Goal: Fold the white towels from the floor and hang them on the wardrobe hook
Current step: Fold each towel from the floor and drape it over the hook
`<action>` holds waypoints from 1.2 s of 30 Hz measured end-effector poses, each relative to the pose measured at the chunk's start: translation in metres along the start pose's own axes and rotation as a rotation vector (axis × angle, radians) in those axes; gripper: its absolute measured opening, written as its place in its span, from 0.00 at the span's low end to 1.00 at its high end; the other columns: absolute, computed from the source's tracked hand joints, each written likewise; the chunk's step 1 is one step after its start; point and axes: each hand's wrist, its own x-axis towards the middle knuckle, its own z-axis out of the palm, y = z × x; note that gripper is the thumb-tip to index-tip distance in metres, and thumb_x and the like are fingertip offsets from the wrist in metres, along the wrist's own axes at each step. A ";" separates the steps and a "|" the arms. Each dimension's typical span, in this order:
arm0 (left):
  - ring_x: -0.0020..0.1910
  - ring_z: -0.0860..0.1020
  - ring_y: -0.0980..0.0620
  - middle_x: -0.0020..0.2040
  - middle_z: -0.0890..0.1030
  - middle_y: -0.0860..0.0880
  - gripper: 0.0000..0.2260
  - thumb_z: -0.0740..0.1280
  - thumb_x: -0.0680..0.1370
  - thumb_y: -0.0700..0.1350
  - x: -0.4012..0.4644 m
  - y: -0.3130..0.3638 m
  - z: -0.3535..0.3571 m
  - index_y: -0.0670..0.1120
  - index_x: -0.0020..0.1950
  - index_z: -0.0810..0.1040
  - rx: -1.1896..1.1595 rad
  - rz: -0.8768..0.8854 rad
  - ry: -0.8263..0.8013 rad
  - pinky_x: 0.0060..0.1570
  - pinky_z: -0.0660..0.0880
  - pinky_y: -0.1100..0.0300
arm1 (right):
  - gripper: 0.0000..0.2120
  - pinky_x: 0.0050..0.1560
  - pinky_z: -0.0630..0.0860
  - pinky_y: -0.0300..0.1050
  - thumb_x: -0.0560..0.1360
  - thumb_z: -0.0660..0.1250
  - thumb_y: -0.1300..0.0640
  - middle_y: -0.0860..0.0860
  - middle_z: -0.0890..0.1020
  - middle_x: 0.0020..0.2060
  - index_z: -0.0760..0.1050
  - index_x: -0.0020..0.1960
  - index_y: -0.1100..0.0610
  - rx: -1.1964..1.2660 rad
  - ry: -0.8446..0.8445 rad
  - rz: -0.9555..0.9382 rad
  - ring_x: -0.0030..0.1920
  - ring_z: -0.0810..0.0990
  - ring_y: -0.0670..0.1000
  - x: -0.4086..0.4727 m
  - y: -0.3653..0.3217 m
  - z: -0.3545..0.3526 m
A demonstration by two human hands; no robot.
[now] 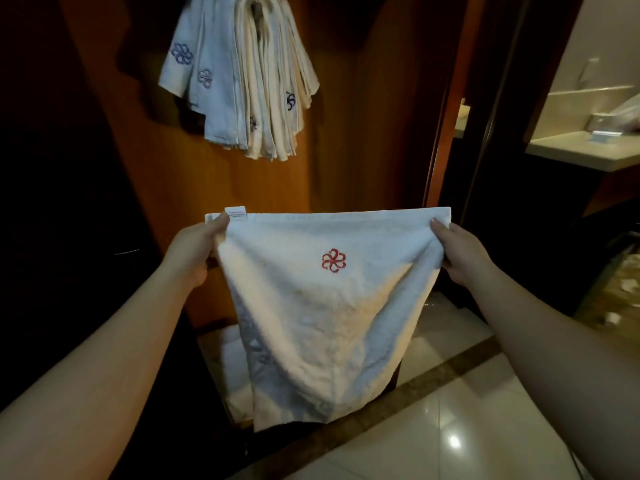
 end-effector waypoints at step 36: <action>0.55 0.82 0.59 0.53 0.84 0.55 0.16 0.55 0.85 0.57 -0.167 -0.069 0.105 0.54 0.63 0.79 0.242 0.048 -0.375 0.57 0.78 0.58 | 0.18 0.44 0.70 0.20 0.86 0.56 0.48 0.21 0.78 0.47 0.70 0.74 0.41 -0.262 -0.126 -0.285 0.53 0.76 0.27 -0.181 0.068 0.131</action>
